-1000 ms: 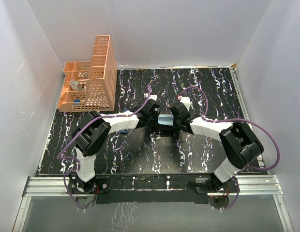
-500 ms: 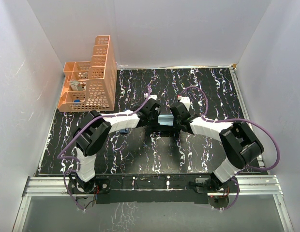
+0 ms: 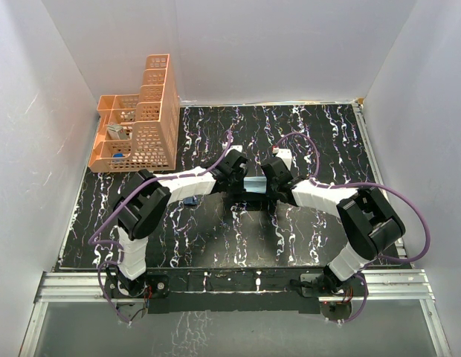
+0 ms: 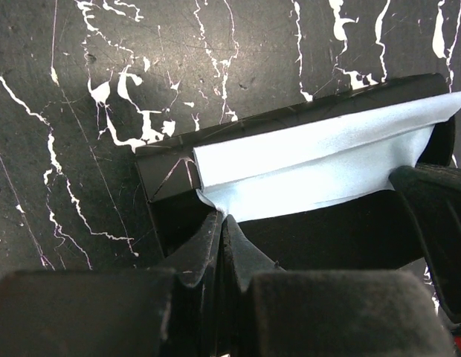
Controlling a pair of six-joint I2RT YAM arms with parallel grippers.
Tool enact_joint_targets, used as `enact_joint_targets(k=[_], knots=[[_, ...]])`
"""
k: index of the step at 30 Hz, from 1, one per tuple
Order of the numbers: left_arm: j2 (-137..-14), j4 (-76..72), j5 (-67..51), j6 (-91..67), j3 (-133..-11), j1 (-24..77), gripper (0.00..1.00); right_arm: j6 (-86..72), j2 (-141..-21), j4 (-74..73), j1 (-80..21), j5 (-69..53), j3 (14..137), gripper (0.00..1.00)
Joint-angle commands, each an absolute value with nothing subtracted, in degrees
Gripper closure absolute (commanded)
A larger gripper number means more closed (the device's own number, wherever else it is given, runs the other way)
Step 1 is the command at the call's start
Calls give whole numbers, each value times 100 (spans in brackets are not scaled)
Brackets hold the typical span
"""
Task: Organize the sunglasses
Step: Place the glasses cleaning cloth in the sunglasses case.
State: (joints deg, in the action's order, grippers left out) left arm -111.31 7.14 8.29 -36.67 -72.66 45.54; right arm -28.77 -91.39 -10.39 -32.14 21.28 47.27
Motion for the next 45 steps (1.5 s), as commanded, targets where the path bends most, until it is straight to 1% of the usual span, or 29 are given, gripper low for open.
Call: enact_joint_targets(k=[1, 13, 45], knots=[[-11136, 931, 759, -3690, -7449, 4531, 100, -2848, -9051, -863, -3190, 2182, 4956, 100], [-11263, 1249, 668, -3630, -7654, 4535, 100, -2861, -9048, -980, -3190, 2136, 4973, 100], [-11351, 1257, 746, -3577, -7688, 4530, 100, -2889, -9065, -889, -3190, 2171, 4868, 100]])
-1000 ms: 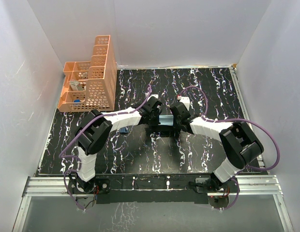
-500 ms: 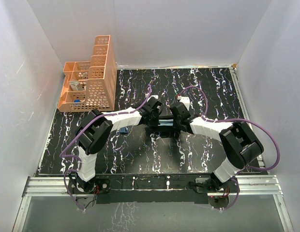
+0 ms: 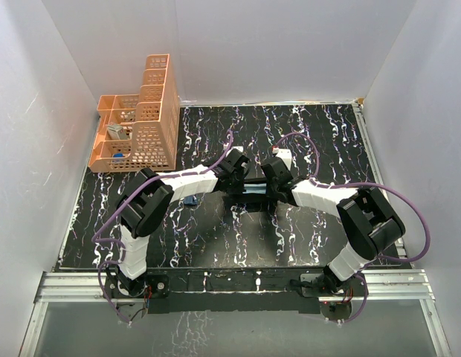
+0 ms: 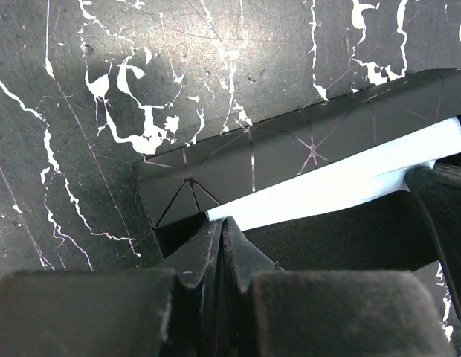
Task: Organize the sunglasses
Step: Place the glasses cleaning cloth in the sunglasses case.
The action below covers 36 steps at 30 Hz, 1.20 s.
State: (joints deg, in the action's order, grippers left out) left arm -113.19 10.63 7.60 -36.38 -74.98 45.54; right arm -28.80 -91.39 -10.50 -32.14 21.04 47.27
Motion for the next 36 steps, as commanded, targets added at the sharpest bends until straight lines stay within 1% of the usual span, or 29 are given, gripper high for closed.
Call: enact_joint_targets(k=[1, 13, 31, 36], knots=[[-11356, 1275, 741, -3572, -7710, 4533, 100, -2886, -9067, -895, -3186, 2164, 4869, 100], [-11638, 1568, 646, -3503, -8092, 4527, 100, -2889, -9180, -1093, -3190, 2146, 5109, 100], [-11442, 1421, 758, -3507, -7883, 4518, 100, -2876, -9350, -1068, -3190, 2076, 5251, 100], [-11588, 1504, 765, -3460, -8032, 4513, 100, -2878, -9492, -1028, -3190, 2080, 5264, 100]])
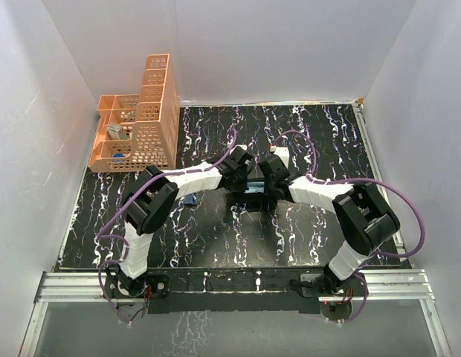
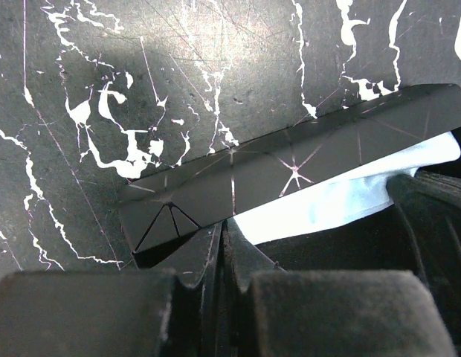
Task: Organize the sunglasses
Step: Place the glasses cleaning cloth in the sunglasses case.
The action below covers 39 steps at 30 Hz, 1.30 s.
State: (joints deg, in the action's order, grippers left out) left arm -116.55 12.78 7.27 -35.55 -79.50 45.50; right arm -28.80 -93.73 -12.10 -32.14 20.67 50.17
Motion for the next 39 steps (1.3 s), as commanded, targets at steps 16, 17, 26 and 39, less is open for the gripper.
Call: enact_joint_targets(k=[16, 17, 26, 39], knots=[[-11855, 1492, 818, -3356, -8290, 4413, 100, -2854, -9790, -897, -3190, 2170, 5362, 100], [-11871, 1493, 824, -3350, -8296, 4404, 100, -2873, -9780, -897, -3190, 2163, 5328, 100], [-11915, 1499, 808, -3347, -8333, 4386, 100, -2903, -9763, -978, -3189, 2250, 5433, 100], [-11976, 1668, 855, -3261, -8588, 4362, 100, -2898, -9906, -1192, -3190, 2250, 5761, 100]])
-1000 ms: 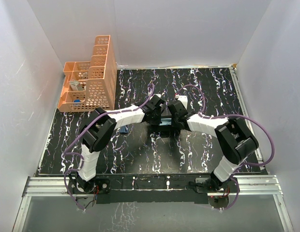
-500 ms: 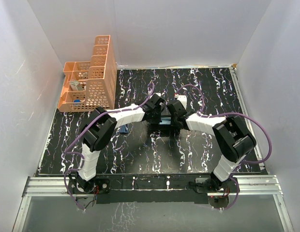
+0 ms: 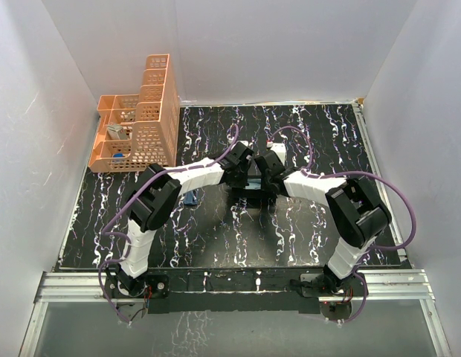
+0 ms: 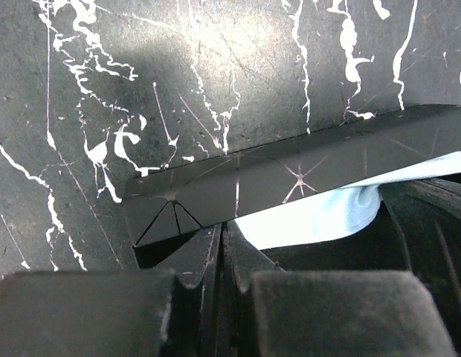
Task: Organize the sunglasses
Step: Place the glasses cleaning cloth in the sunglasses case.
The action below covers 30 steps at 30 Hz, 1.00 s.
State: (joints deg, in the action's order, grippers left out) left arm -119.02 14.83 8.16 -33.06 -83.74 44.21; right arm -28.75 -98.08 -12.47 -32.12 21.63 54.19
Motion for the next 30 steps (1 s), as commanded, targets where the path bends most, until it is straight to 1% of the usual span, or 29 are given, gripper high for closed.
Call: enact_joint_targets(k=[1, 5, 10, 21, 30], knots=[[-11893, 1617, 830, -3275, -8500, 4363, 100, -2948, -9834, -1150, -3186, 2202, 5662, 100], [-11575, 1461, 860, -3312, -8185, 4361, 100, -3019, -9542, -1023, -3198, 2166, 5330, 100], [-11704, 1568, 821, -3339, -8294, 4373, 100, -3015, -9527, -1087, -3198, 2180, 5317, 100], [-11584, 1659, 847, -3331, -8187, 4364, 100, -3037, -9491, -1116, -3199, 2268, 5209, 100], [-11560, 1994, 1107, -3304, -8346, 4381, 100, -3009, -9497, -1168, -3199, 2314, 5259, 100]])
